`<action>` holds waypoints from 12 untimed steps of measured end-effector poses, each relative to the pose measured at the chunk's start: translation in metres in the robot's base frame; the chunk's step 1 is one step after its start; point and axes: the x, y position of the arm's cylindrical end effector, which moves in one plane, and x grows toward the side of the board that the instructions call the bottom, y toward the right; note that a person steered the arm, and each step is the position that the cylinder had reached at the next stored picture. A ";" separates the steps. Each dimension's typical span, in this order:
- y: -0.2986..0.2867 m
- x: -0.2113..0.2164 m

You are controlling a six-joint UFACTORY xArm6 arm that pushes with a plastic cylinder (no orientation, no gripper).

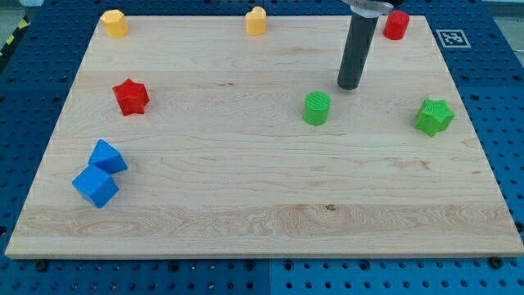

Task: Slide the blue cube to the bottom right corner

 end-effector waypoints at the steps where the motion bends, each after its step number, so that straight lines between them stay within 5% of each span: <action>1: 0.000 0.000; 2: -0.019 -0.012; 4: -0.146 -0.012; 9: -0.256 0.210; 11: -0.430 0.214; 12: -0.433 0.197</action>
